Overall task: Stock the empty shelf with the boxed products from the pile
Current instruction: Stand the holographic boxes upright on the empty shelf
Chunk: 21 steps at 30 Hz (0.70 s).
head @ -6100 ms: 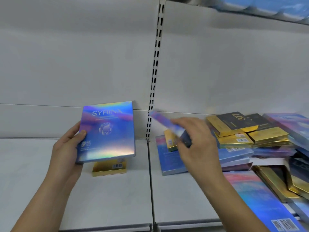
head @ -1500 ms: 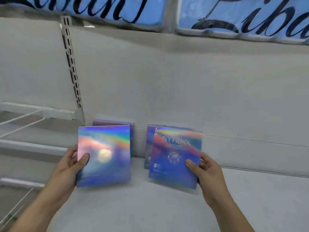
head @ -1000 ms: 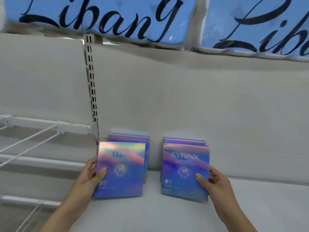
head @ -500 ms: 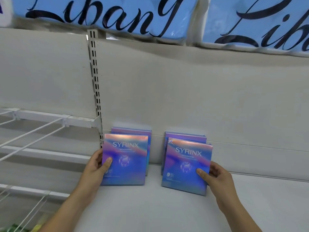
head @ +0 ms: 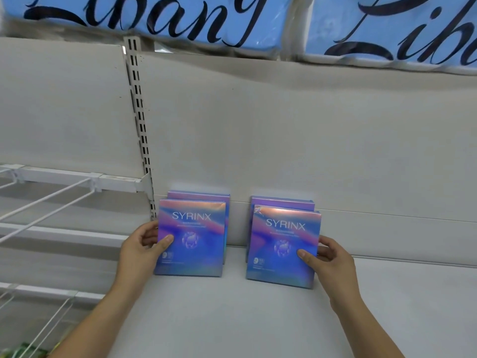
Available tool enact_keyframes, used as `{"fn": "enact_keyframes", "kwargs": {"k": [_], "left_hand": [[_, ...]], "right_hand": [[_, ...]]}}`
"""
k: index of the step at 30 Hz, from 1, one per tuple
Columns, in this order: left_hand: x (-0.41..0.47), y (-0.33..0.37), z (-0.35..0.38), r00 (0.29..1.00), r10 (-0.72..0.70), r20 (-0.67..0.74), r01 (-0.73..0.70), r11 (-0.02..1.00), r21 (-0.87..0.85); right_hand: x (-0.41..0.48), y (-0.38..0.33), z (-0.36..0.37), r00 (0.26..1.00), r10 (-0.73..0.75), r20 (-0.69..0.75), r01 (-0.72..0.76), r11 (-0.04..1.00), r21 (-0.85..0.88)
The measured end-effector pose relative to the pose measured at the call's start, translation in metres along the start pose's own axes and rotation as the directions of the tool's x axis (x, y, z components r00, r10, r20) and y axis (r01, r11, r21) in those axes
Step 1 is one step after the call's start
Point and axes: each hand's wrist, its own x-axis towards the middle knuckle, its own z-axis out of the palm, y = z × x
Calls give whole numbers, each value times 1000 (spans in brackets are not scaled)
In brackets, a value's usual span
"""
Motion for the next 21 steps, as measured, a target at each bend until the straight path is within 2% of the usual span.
{"fn": "enact_keyframes", "kwargs": {"k": [9, 21], "left_hand": [[5, -2, 3, 1000, 10, 28, -11, 1000, 3], [2, 0, 4, 1000, 11, 11, -12, 999, 43]], "right_hand": [[5, 0, 7, 1000, -24, 4, 24, 1000, -1], [4, 1, 9, 994, -48, -101, 29, 983, -183]]}}
